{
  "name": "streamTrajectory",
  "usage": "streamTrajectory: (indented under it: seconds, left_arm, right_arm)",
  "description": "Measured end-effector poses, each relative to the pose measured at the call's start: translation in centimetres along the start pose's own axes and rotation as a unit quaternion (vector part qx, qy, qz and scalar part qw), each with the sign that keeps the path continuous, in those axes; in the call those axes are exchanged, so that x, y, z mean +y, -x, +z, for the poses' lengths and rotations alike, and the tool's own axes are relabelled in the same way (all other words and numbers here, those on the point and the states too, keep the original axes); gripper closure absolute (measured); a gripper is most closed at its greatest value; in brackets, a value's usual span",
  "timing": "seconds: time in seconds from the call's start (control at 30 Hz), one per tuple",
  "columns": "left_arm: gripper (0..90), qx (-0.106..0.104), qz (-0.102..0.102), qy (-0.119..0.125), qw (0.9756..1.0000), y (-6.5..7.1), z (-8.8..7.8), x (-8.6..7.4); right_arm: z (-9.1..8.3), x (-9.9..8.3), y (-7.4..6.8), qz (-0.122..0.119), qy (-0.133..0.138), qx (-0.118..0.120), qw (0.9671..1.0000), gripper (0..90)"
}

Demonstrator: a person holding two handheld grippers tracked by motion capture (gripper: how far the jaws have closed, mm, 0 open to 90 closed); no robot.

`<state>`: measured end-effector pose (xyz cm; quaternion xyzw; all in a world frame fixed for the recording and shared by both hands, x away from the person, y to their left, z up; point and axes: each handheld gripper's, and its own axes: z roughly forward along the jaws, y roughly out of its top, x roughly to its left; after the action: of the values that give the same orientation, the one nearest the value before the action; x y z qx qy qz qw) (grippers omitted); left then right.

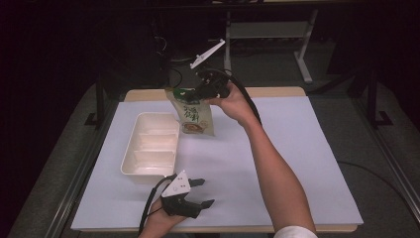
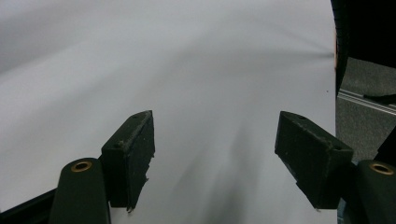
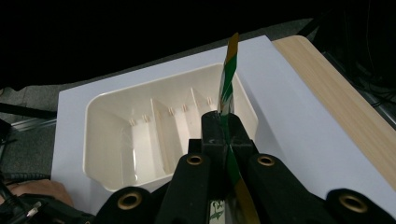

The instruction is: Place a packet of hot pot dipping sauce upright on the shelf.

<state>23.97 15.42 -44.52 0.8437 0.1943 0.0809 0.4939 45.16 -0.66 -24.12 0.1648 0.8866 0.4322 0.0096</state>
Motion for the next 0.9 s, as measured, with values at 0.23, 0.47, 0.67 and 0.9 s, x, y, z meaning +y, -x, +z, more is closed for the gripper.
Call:
streamTrajectory:
  seconds: [0.23, 0.47, 0.67, 0.9]
  left_arm:
    - [27.8, -0.003, -0.002, -0.001, 1.0000, -0.1, 0.0, 0.0]
    - [27.8, -0.005, 0.001, -0.005, 1.0000, 0.0, 0.1, -0.1]
    - [27.3, -0.008, 0.003, -0.006, 0.9999, 0.1, 0.1, -0.1]
    - [27.1, -0.007, 0.003, -0.006, 1.0000, 0.0, 0.1, -0.1]
  right_arm:
    - [1.0, 1.0, 0.2, -0.001, 0.001, 0.002, 1.0000, 89.3]
    - [2.3, 2.2, 0.5, -0.006, 0.001, 0.008, 1.0000, 89.2]
    - [3.2, 2.9, 0.7, -0.005, -0.001, 0.012, 0.9999, 89.2]
    - [4.1, 3.8, 0.8, -0.010, 0.001, 0.012, 0.9999, 89.3]
